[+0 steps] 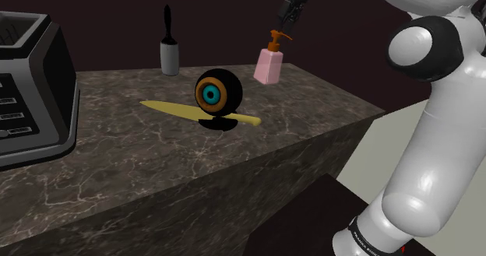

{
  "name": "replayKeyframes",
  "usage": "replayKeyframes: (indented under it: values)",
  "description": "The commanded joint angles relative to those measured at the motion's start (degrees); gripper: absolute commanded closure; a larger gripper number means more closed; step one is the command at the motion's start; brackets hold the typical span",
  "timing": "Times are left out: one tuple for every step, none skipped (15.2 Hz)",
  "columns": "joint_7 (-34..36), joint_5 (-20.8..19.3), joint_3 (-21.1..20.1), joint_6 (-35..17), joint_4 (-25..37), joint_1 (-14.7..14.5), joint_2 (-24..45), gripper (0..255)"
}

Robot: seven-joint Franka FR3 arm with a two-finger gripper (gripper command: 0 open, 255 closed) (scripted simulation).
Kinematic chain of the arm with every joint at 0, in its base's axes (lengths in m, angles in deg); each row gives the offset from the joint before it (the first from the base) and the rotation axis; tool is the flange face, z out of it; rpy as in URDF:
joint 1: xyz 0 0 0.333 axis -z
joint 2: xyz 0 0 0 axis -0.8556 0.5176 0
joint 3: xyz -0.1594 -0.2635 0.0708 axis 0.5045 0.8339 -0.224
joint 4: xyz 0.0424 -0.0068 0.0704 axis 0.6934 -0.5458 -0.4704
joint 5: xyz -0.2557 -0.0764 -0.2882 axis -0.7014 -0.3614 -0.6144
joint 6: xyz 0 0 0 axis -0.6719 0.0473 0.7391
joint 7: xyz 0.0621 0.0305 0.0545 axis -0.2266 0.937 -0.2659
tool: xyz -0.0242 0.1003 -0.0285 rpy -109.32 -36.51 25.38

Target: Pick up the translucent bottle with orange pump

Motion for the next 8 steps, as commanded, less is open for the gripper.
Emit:
replayKeyframes:
  values:
    - [-0.3, 0.6, -0.1, -0.3, 1.2, 0.2, 1.3, 0]
    - [-0.4, 0.3, -0.1, -1.5, -0.7, 0.0, 0.6, 0]
    - [-0.5, 0.1, -0.1, -2.6, -2.4, -0.2, -0.1, 0]
    - [-0.5, -0.1, -0.2, -3.7, -4.1, -0.4, -0.7, 0]
    - [-0.6, -0.3, -0.2, -4.7, -5.7, -0.6, -1.2, 0]
    - [-0.7, -0.4, -0.2, -5.7, -7.2, -0.7, -1.7, 0]
    - [-0.8, -0.7, -0.3, -7.3, -9.5, -0.9, -2.5, 0]
    - [-0.8, -0.7, -0.3, -7.3, -9.5, -0.9, -2.5, 0]
